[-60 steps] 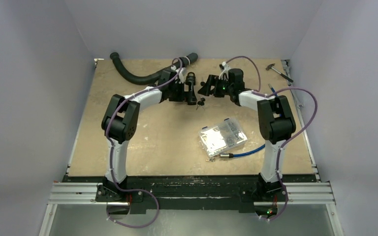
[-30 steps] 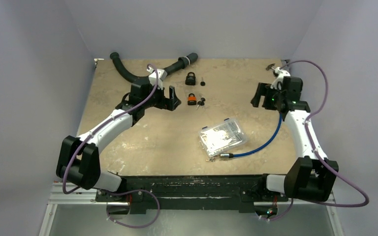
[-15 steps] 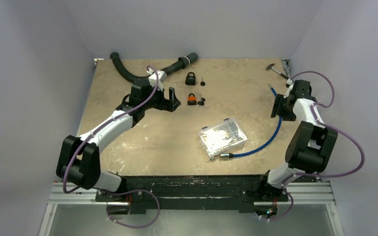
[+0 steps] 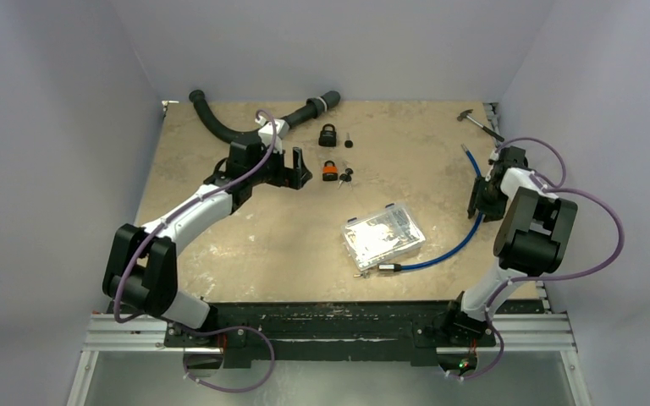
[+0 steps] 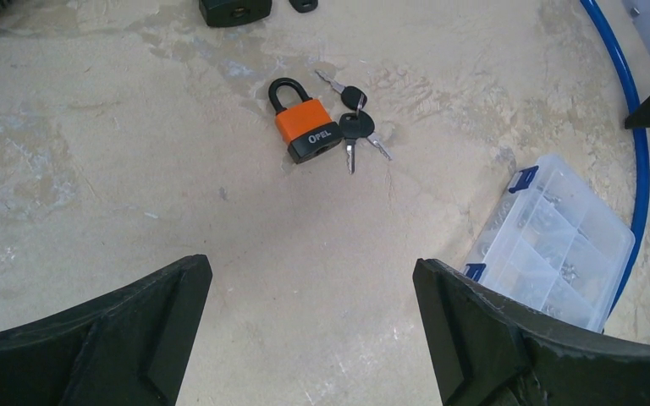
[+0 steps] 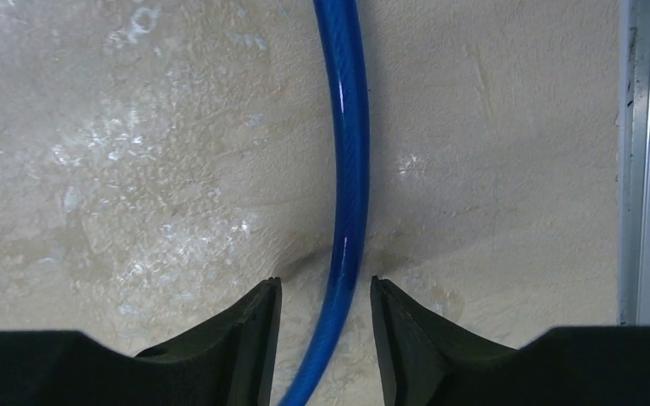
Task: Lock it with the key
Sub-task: Pick up the lock from the center of the board.
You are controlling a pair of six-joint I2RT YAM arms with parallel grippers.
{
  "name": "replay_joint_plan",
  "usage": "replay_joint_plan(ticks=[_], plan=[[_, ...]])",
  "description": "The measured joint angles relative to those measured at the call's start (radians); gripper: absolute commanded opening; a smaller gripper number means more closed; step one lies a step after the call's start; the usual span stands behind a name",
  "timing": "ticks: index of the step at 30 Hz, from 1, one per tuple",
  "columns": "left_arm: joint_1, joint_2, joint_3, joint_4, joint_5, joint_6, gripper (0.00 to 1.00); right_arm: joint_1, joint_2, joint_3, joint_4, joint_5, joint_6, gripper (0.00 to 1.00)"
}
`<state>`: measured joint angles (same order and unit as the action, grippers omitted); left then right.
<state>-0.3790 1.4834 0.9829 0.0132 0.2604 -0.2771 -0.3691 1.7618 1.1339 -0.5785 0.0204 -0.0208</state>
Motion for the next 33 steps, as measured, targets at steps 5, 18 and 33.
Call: replay_joint_plan(ticks=[5,18,33], plan=[[0.000,0.024,0.025,-0.001,-0.004,0.000,1.00,-0.002,0.031,0.000,0.007,0.013,0.003,0.23],[0.000,0.084,0.080,-0.009,-0.008,0.000,1.00,-0.017,0.005,0.001,-0.029,-0.002,0.022,0.00],[0.000,0.092,0.098,-0.008,-0.001,0.000,1.00,-0.023,-0.354,0.026,-0.064,-0.225,-0.052,0.00]])
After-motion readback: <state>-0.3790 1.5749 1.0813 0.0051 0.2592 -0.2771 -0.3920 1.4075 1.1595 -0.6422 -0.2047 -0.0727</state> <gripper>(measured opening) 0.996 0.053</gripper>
